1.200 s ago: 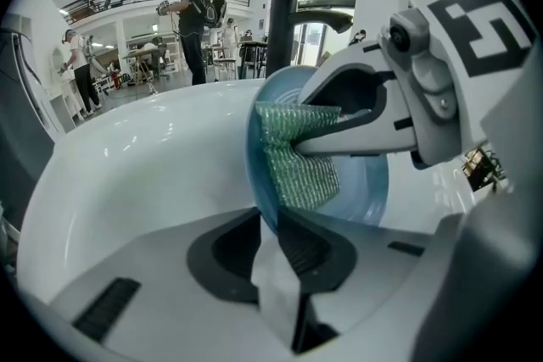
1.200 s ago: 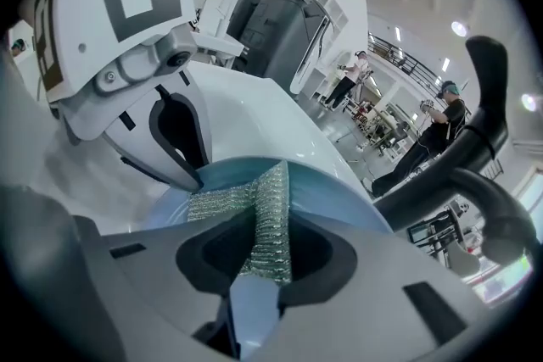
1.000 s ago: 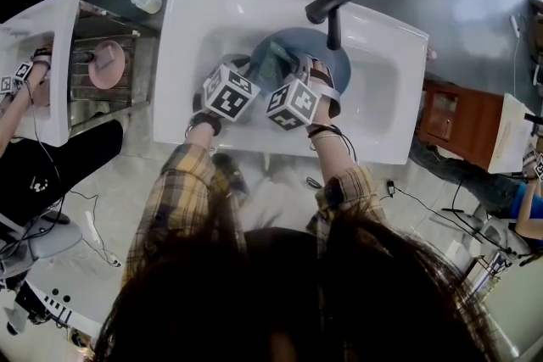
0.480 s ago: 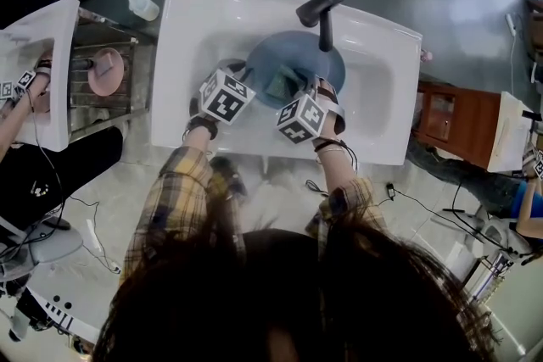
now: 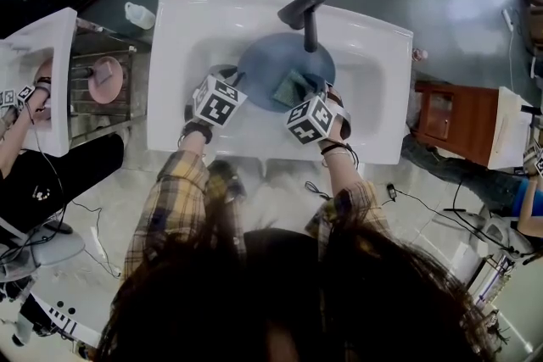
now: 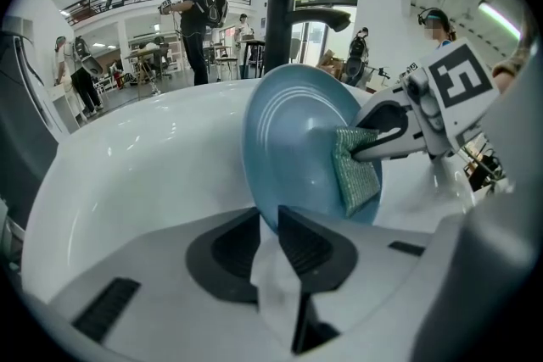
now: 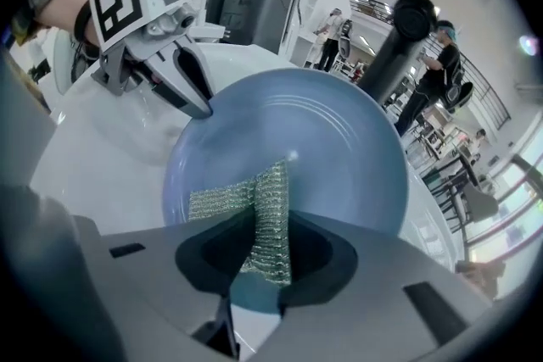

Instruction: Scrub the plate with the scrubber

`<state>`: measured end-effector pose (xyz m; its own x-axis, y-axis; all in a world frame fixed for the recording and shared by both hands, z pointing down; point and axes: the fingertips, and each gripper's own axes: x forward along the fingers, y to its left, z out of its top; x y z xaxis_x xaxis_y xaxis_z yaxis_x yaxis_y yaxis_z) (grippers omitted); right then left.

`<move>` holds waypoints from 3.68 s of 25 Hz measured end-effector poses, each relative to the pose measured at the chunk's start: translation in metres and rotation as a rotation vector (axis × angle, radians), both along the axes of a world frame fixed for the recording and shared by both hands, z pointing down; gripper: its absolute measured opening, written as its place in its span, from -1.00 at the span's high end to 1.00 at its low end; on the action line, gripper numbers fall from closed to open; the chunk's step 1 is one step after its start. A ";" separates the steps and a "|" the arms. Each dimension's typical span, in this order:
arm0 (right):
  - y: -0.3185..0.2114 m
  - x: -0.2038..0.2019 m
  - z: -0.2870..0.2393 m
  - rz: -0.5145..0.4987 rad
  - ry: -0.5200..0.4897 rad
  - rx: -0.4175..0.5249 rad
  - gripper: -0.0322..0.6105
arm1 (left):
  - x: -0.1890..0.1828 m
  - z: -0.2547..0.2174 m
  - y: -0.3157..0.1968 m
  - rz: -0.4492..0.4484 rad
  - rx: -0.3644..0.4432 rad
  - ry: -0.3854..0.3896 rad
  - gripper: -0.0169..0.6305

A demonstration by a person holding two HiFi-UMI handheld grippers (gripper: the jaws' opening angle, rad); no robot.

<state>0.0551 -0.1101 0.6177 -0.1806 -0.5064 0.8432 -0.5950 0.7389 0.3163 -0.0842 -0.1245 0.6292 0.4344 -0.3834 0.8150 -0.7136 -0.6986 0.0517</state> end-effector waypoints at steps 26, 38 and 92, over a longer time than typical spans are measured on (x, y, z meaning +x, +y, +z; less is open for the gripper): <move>-0.017 0.047 -0.080 0.243 -0.280 -0.012 0.58 | -0.015 -0.024 0.016 -0.204 0.008 -0.044 0.54; -0.001 0.015 -0.158 0.180 -0.538 -0.005 0.59 | 0.025 -0.105 0.001 -0.254 0.175 0.150 0.52; -0.031 0.029 -0.378 -0.009 -0.828 0.408 0.59 | 0.102 -0.386 -0.013 -0.077 0.652 0.527 0.90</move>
<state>0.0841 -0.1409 0.2398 -0.6520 -0.7315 0.1995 -0.7423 0.6695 0.0287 0.0179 -0.1380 0.2430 0.6498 -0.7509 0.1179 -0.7558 -0.6548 -0.0051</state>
